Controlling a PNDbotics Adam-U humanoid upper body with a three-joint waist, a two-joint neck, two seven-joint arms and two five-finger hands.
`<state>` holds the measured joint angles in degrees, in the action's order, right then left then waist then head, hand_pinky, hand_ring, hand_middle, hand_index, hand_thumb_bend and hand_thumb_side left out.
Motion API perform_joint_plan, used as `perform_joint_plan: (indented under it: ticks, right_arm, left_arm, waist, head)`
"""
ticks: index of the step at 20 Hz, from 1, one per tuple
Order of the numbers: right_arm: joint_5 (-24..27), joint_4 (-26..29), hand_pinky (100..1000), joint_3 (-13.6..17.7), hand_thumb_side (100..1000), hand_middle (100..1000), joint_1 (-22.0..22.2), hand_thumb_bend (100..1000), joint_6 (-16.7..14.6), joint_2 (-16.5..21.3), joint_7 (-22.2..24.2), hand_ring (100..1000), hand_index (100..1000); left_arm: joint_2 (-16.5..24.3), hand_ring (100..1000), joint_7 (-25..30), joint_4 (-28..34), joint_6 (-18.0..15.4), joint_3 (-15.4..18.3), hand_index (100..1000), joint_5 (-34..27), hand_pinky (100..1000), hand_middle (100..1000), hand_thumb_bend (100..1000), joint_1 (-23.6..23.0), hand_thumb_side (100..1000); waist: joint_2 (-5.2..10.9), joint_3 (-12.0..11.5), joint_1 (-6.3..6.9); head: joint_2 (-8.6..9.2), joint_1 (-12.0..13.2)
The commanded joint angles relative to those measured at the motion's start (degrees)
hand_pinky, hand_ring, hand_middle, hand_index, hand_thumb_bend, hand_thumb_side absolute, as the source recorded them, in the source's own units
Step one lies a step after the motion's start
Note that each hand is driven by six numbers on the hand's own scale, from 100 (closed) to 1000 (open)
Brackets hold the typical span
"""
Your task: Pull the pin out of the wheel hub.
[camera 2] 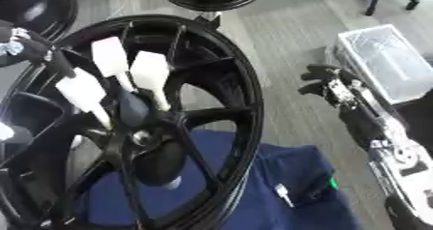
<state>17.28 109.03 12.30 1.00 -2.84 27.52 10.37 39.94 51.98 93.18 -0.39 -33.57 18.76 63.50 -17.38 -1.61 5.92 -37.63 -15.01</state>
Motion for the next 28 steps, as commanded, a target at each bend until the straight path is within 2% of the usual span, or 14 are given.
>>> perform_joint_plan:
  ticks: [1, 7, 28]
  right_arm:
    - [-0.42, 0.65, 893, 0.27, 731, 723, -0.36, 100, -0.03, 1.37, 0.10, 698, 816]
    - [-0.43, 0.63, 893, 0.22, 731, 723, -0.45, 100, -0.03, 1.33, 0.17, 698, 816]
    - [-0.42, 0.58, 893, 0.03, 730, 723, -0.65, 100, 0.02, 1.28, 0.42, 699, 816]
  left_arm:
    - [0.64, 798, -0.04, 0.48, 0.58, 1.74, 865, 1.17, 794, 765, 656, 1.13, 226]
    - [-0.51, 799, -0.05, -0.49, 1.19, 1.72, 869, 2.40, 795, 767, 652, 1.56, 240]
    - [-2.39, 786, -0.01, -4.43, -0.31, 0.54, 846, 3.71, 787, 737, 613, 1.05, 237]
  waist:
    - [0.94, 0.00, -0.45]
    - [0.89, 0.08, -0.51]
    - [0.77, 0.07, -0.62]
  head:
    - [0.80, 0.04]
    - [0.84, 0.11]
    - [1.31, -0.08]
